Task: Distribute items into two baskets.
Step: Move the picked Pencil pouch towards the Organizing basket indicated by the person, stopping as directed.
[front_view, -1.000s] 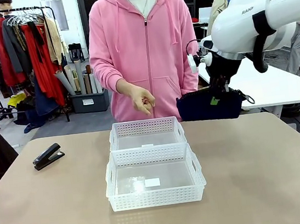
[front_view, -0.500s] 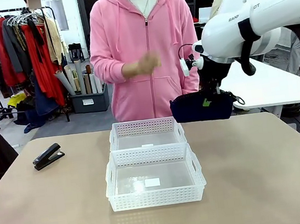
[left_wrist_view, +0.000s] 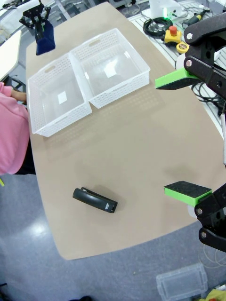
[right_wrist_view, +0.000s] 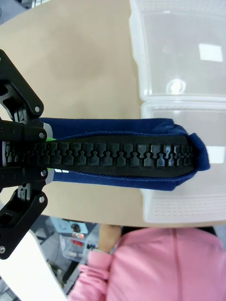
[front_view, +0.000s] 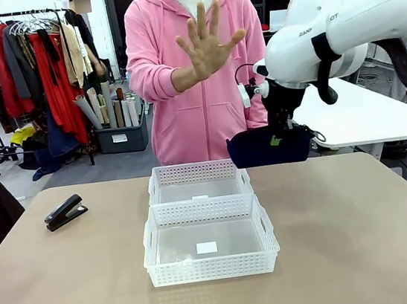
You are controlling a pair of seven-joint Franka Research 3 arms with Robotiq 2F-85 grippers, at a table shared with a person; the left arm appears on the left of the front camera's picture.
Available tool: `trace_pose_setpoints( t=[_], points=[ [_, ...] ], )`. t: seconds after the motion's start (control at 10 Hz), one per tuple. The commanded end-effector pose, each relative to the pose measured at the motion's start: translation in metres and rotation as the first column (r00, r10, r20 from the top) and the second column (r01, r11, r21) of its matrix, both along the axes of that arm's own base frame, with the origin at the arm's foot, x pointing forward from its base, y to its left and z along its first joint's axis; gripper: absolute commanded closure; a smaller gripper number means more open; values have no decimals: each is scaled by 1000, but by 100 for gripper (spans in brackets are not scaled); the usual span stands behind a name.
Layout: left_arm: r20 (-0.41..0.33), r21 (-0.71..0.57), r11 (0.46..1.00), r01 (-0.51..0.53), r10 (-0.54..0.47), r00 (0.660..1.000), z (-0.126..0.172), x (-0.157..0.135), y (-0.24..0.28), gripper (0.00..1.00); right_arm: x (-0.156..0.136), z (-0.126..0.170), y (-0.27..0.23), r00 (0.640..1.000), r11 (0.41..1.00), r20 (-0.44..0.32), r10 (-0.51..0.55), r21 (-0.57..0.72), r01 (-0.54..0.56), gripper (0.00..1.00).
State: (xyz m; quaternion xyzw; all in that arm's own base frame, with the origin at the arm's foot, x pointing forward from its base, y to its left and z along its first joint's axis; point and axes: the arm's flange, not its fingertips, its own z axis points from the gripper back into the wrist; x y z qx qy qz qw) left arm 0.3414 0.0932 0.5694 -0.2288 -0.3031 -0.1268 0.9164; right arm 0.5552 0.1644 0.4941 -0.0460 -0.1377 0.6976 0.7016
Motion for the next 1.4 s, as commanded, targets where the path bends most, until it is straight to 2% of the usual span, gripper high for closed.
trace_pose_setpoints(
  t=[0.0,0.2,0.3,0.8,0.9,1.3],
  points=[
    [-1,3,1000,-3,3,1000,0,0,0,0,-36,28,-69,997,997,34,-74,-23,75,100],
    [-1,3,1000,-3,3,1000,0,0,0,0,-88,37,-131,986,986,-3,-166,30,166,100],
    [-1,3,1000,-3,3,1000,0,0,0,0,-93,32,-137,988,986,-23,-154,56,155,100],
    [-1,3,1000,-3,3,1000,0,0,0,0,-84,38,-125,990,994,-100,-97,48,103,100],
    [-1,3,1000,-3,3,1000,0,0,0,0,-93,29,-123,988,991,-74,-132,27,135,100],
    [-1,3,1000,-3,3,1000,0,0,0,0,-93,29,-123,988,991,-74,-132,27,135,100]
  ],
)
